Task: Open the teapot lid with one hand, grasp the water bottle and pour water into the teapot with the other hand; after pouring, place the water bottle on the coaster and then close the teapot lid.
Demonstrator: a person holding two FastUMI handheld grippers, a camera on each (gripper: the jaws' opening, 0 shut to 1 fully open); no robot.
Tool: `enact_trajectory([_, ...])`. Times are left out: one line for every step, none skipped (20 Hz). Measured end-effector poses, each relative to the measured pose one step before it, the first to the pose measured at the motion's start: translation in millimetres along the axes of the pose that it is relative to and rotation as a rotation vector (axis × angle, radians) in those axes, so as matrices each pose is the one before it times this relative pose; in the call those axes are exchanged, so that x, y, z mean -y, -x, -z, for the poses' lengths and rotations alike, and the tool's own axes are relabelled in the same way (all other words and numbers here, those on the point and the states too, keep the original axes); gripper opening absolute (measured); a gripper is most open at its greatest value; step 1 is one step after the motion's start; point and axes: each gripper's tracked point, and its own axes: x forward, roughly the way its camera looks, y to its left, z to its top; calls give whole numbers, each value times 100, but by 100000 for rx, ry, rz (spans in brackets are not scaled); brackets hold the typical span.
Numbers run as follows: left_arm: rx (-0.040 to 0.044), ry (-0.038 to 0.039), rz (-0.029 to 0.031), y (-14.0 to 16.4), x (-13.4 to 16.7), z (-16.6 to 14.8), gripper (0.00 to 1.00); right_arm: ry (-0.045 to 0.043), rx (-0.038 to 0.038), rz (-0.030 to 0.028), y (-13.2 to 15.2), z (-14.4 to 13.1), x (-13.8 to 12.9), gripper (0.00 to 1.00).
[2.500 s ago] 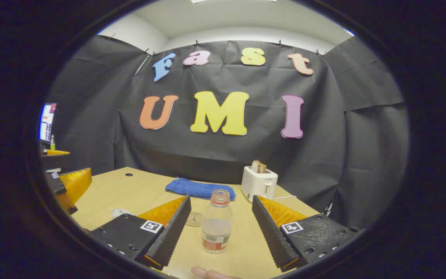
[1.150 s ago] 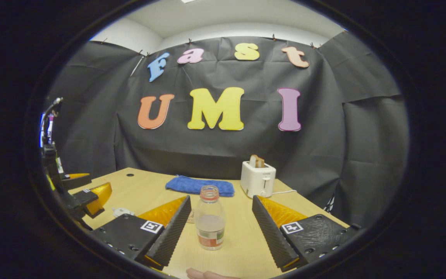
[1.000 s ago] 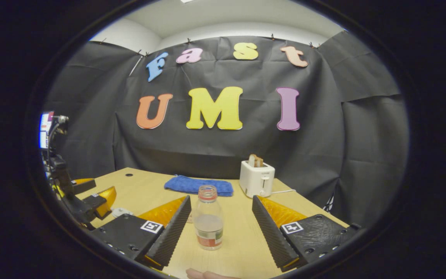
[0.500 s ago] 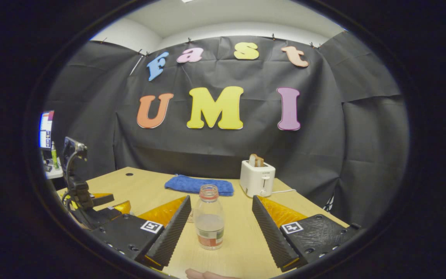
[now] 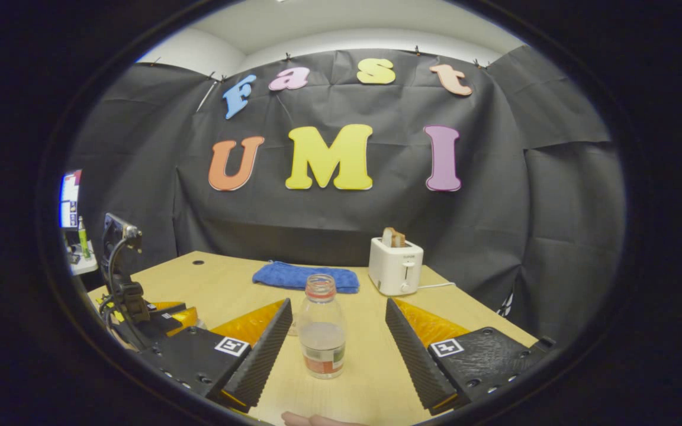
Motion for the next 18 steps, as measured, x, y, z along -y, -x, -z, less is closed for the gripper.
enact_trajectory([118, 798, 583, 42, 89, -73, 22, -81, -456, -260, -87, 112, -140, 98])
enact_trajectory([-38, -85, 286, 20, 128, -5, 19, -225, -421, -201, -51, 235, -49, 98])
enact_trajectory([85, -704, 87, 2, 221, 55, 16, -180, -591, -181, -104, 150, -117, 98])
enact_trajectory([8, -875, 137, -5, 143, -14, 14, 81, -813, -332, -135, 246, -172, 98])
enact_trajectory([-237, -381, -394, 82, -91, -107, 10, 282, -754, -741, -57, 217, -240, 95])
enact_trajectory([16, 386, 95, -124, -82, -13, 7, -16, -443, -783, -52, 156, -318, 95])
enact_trajectory([-24, 674, -99, 13, -31, -75, 5, -62, -457, -446, -85, 138, -204, 95])
enact_trajectory([-146, 1200, -103, 61, -103, -36, 5, 213, -459, -413, -164, 267, -214, 98])
enact_trajectory([-350, 958, -166, 196, -26, 7, 4, 435, -613, -456, -181, 203, -242, 98])
enact_trajectory([-650, -196, 644, 81, 159, -16, 4, 302, -780, -278, -132, 412, -185, 95])
enact_trajectory([376, -487, 229, 220, 127, -194, 4, 96, -698, -281, -226, 252, -156, 95])
enact_trajectory([1317, -147, -43, 198, -105, -467, 4, 146, -1110, -98, -346, 406, -100, 95])
enact_trajectory([805, 337, 216, 129, -63, -447, 4, 458, -936, -285, -411, 333, -139, 95])
enact_trajectory([510, 733, 391, 251, 60, -337, 4, 1083, -1050, -11, -448, 459, -72, 98])
enact_trajectory([523, 642, 656, 303, 124, -385, 4, 1478, -1022, 856, -556, 441, 108, 93])
enact_trajectory([509, 29, 601, 315, 110, -295, 4, 910, -1227, 1852, -567, 556, 406, 98])
enact_trajectory([802, -740, 612, 365, 75, -459, 4, 292, -1073, 1422, -622, 467, 292, 95])
enact_trajectory([1197, -757, -148, 303, -56, -617, 4, -335, -1378, 172, -530, 541, -45, 97])
